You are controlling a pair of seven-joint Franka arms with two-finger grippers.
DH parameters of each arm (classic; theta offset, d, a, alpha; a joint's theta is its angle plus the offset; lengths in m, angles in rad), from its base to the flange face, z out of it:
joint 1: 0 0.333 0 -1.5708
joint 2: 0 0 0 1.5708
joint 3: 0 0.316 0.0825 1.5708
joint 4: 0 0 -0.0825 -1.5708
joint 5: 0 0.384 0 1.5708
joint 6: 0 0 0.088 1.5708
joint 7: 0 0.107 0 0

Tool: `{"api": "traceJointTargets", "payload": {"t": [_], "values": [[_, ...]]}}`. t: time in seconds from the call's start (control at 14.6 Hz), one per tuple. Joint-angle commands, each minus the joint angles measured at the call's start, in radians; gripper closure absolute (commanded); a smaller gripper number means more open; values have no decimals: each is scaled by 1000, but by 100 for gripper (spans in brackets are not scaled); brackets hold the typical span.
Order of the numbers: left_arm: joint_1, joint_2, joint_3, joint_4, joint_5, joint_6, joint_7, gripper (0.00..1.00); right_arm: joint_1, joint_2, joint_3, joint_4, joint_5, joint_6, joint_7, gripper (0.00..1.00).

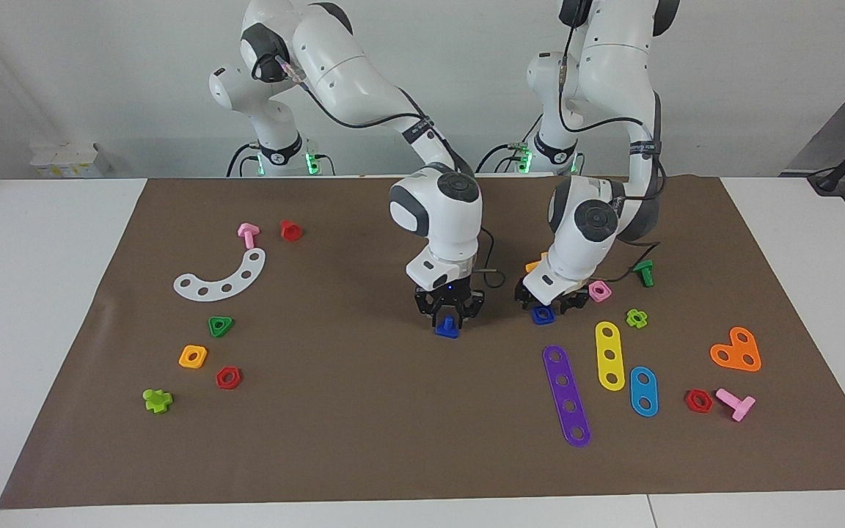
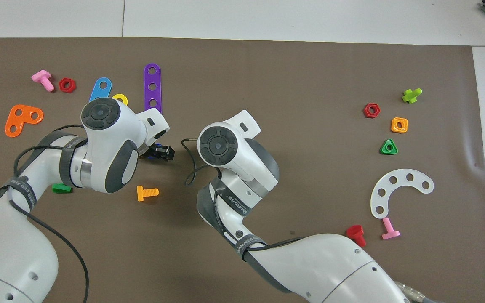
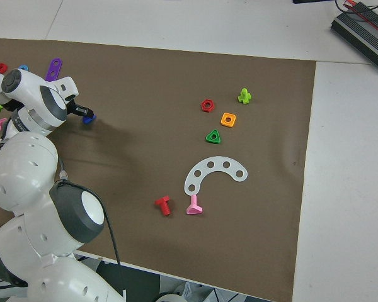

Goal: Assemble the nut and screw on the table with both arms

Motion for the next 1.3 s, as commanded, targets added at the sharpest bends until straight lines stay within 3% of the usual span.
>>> {"api": "traceJointTargets", "payload": {"t": [0.0, 0.34, 0.69, 0.82, 1.03, 1.23], "values": [[-21, -20, 14, -48, -18, 50, -72, 18, -39, -104, 1, -27, -12, -38, 8, 0], [-27, -23, 12, -79, -19, 86, -137, 27, -171, -302, 7, -41, 29, -231, -105, 0], [-27, -23, 14, -77, -19, 74, -144, 44, -378, -453, 7, -41, 133, -432, -405, 0], [-27, -23, 14, -77, -21, 72, -144, 55, -465, -496, 6, -41, 149, -509, -523, 0], [-24, -22, 14, -62, -24, 66, -144, 81, -565, -555, 7, -36, 149, -618, -663, 0], [-28, -4, 14, 25, -68, 26, -153, 82, -605, -618, -4, -23, 149, -711, -726, 0]]}}
